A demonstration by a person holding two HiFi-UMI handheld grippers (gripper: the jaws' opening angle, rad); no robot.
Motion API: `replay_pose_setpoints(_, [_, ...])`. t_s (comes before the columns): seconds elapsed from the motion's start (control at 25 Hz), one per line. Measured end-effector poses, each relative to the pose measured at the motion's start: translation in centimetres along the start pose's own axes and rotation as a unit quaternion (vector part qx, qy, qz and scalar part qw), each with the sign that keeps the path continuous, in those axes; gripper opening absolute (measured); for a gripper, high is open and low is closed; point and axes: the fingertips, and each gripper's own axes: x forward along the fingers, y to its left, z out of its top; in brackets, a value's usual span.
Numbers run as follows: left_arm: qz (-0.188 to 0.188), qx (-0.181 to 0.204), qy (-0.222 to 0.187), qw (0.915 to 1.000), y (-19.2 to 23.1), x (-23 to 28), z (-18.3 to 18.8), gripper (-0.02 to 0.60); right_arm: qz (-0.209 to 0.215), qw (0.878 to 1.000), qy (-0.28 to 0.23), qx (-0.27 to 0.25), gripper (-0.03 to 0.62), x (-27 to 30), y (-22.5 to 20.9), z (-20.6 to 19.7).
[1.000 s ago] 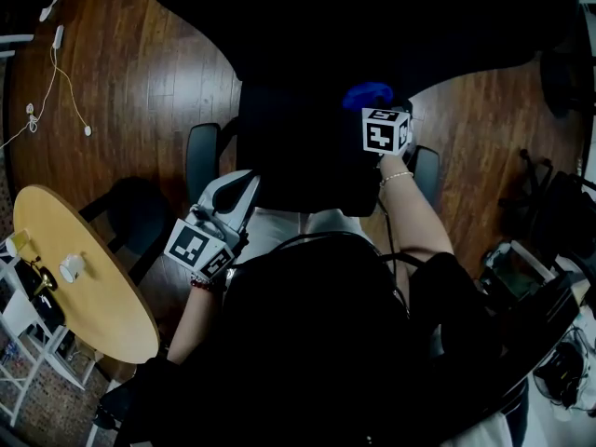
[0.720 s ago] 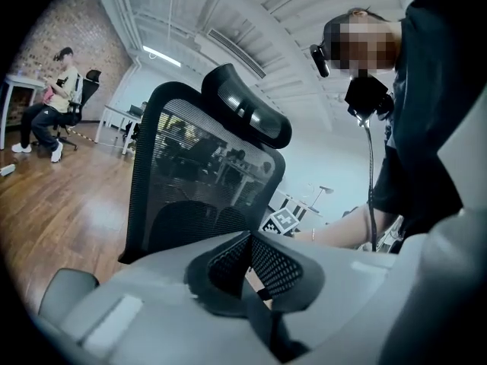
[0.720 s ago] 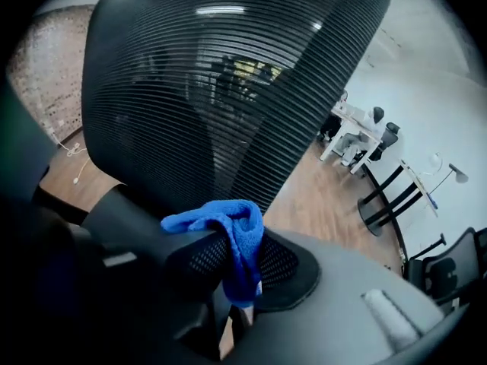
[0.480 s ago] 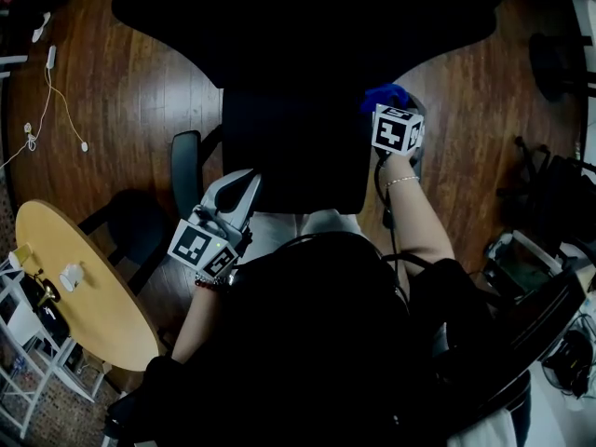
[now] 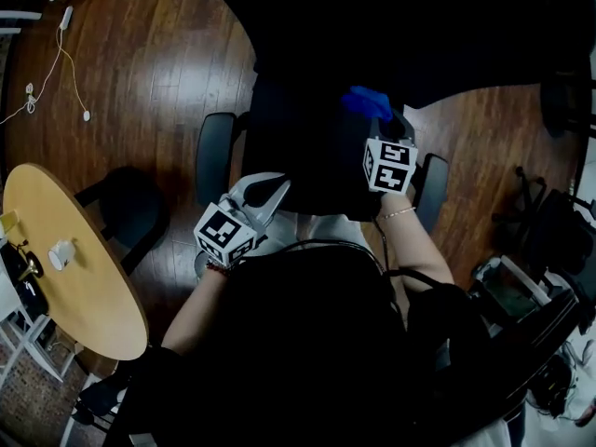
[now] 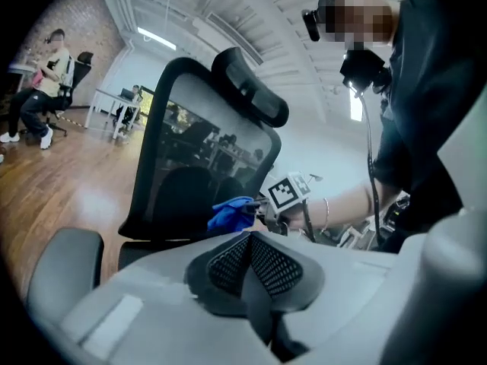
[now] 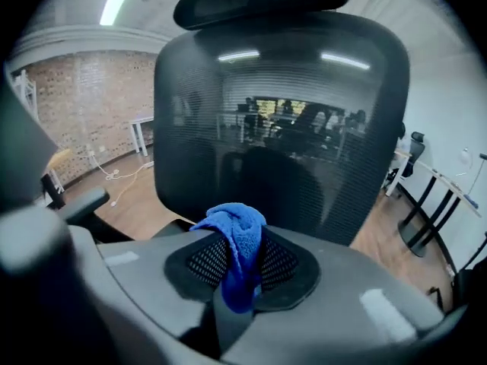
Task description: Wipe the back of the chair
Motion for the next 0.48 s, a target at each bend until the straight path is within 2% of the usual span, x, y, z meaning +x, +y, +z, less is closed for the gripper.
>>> replay_pose_setpoints(0.2, [-0.063, -0.017, 0.046, 0.9968, 1.8, 2.0, -4.2, 0.003, 0.063, 0.998, 0.009, -0.024, 0.078, 5.2, 10.3, 0.3])
replay_pose_setpoints(0.32, [-0.064, 0.004, 0.081, 0.9946, 4.3, 2.1, -6.7, 0.003, 0.098, 0.994, 0.012, -0.043, 0.077, 8.4, 15.8, 1.6])
replay_pose_setpoints(0.48, [-0.068, 0.005, 0.081, 0.9944, 6.0, 1.1, -6.8, 0.003, 0.125, 0.990, 0.013, -0.065, 0.078, 10.9, 20.4, 2.8])
